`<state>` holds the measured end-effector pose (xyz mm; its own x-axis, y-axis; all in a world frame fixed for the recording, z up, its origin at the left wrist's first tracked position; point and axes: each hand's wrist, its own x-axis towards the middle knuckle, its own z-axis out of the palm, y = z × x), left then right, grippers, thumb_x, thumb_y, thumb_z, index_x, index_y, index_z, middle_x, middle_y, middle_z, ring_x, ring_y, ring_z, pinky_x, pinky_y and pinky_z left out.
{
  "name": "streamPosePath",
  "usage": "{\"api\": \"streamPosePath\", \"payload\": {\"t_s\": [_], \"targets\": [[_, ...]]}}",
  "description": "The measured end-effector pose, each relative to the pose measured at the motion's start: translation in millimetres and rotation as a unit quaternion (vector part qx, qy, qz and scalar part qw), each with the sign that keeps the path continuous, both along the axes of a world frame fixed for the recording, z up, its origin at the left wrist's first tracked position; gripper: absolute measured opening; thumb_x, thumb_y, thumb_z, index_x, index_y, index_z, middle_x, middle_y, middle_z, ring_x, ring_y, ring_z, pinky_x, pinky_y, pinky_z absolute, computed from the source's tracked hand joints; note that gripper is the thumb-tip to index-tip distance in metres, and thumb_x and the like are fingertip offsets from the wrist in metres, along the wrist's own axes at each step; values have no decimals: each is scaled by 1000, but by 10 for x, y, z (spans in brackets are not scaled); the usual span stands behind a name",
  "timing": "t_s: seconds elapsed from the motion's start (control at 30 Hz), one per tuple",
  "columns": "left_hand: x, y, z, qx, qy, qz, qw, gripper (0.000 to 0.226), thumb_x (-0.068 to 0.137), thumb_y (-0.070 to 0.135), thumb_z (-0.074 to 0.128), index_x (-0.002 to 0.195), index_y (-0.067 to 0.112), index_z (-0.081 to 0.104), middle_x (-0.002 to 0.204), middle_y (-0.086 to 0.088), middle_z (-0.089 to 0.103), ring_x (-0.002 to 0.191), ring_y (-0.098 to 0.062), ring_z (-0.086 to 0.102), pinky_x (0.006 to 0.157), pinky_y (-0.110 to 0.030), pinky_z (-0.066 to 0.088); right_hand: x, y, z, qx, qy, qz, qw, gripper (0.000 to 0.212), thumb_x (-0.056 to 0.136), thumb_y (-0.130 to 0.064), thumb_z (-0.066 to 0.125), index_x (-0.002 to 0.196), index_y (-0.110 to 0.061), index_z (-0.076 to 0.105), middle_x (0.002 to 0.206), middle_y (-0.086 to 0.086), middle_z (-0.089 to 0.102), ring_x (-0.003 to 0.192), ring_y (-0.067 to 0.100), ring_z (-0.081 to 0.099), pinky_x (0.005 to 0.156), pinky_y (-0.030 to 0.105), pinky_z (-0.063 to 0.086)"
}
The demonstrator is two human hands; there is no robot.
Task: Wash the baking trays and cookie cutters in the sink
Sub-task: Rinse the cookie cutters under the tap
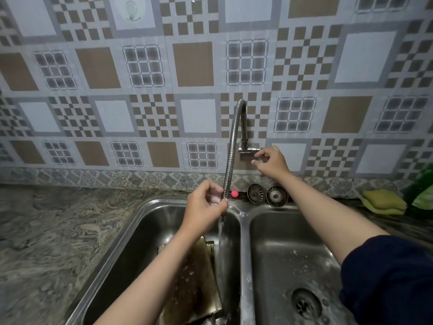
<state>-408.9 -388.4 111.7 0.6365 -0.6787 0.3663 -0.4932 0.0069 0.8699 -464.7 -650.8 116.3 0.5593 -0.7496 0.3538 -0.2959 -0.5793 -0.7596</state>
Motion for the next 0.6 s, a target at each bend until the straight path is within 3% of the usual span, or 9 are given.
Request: {"api": "streamPosePath", "payload": {"t_s": [0.13,0.2,0.3,0.4,0.47,0.6], "targets": [[55,75,6,-6,-17,7,1000,17,78,3,70,89,10,59,84,6,60,68,5,54,70,-17,48,-135,202,-32,-77,94,31,992,40,83,-27,67,120,-16,58,124,6,47,116,20,43,103,35,37],[58,142,-82,-20,-5,12,1000,15,81,7,70,93,7,60,87,5,63,74,5,57,72,-15,49,-212,449,-166,-108,96,35,989,43,83,-26,65,123,-16,56,130,8,45,126,24,38,108,40,33],[95,306,-432,-9,27,33,999,13,85,10,68,97,6,63,87,4,64,74,5,58,70,-8,48,-380,957,-525,-100,64,75,990,30,82,-21,67,111,-12,64,113,8,59,107,20,53,92,29,41],[193,512,-978,92,47,43,994,10,86,7,66,96,6,64,84,5,63,73,0,57,68,-3,42,-552,1494,-951,-23,108,148,983,19,78,-13,72,96,-10,70,94,6,70,87,18,65,76,19,45],[274,635,-1368,202,57,19,977,9,86,8,65,95,9,64,86,2,63,78,-9,58,72,-10,42,-633,1813,-1193,34,163,211,963,15,77,-10,70,92,-10,71,87,5,72,79,16,66,70,18,48],[379,832,-1955,363,79,-31,928,7,88,13,63,93,16,65,94,0,65,90,-13,59,78,-20,42,-603,2242,-1541,12,316,311,896,17,76,-16,66,92,-13,71,81,1,71,73,13,64,70,29,52]]}}
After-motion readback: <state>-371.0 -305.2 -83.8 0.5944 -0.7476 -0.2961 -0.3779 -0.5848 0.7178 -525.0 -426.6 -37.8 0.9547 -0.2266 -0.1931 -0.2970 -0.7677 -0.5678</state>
